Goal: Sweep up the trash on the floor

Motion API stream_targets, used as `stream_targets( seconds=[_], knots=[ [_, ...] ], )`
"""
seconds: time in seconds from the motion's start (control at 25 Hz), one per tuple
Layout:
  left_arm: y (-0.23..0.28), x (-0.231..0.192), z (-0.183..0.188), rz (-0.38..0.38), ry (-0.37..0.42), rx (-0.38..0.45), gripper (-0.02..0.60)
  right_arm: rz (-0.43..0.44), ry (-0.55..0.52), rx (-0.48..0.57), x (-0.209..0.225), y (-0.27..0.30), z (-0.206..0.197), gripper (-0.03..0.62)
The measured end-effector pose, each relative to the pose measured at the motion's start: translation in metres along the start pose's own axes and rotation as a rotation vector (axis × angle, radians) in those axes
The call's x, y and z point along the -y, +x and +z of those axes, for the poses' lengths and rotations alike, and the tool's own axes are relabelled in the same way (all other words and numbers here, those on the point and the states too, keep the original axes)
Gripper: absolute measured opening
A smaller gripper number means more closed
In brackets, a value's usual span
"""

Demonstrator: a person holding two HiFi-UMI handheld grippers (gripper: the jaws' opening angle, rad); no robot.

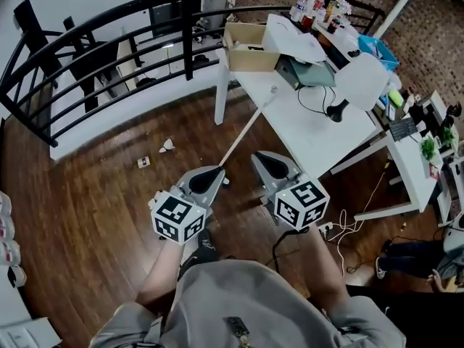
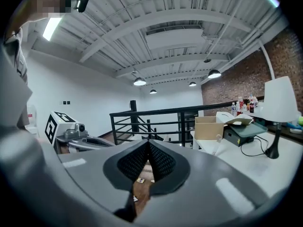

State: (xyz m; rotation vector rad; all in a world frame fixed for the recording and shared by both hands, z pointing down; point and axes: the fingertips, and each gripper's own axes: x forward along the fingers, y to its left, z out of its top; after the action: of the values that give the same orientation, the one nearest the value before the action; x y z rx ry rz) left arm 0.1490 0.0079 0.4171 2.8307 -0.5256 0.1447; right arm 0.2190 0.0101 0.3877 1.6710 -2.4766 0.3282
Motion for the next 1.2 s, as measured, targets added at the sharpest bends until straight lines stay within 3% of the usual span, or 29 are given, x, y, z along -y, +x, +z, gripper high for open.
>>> stream_targets(
  seconds=[0.32, 0.68, 0.72, 0.96, 1.2],
  knots=[
    [0.06, -0.028, -0.002, -0.048, -0.033, -0.041, -0.009, -0.082, 0.041, -0.037, 0.07, 0.023, -0.002, 0.0],
    [0.134, -0.05, -0.008, 0.035, -0.044, -0.053, -0.009, -0.055, 0.08, -0.102, 0.179, 0.065, -0.033, 0.009],
    [0.141, -0.053, -0.009, 0.046, -0.043, -0.056, -0.009, -0.053, 0.09, -0.111, 0.192, 0.072, -0.039, 0.06],
    [0.166, -0.068, -0.026, 0.111, -0.067, -0.094, -0.009, -0.116, 0.047, -0.191, 0.273, 0.119, -0.075, 0.172],
    [0.167, -0.089, -0.039, 0.195, -0.107, -0.126, -0.009, -0.111, 0.105, -0.264, 0.328, 0.171, -0.102, 0.278]
  ],
)
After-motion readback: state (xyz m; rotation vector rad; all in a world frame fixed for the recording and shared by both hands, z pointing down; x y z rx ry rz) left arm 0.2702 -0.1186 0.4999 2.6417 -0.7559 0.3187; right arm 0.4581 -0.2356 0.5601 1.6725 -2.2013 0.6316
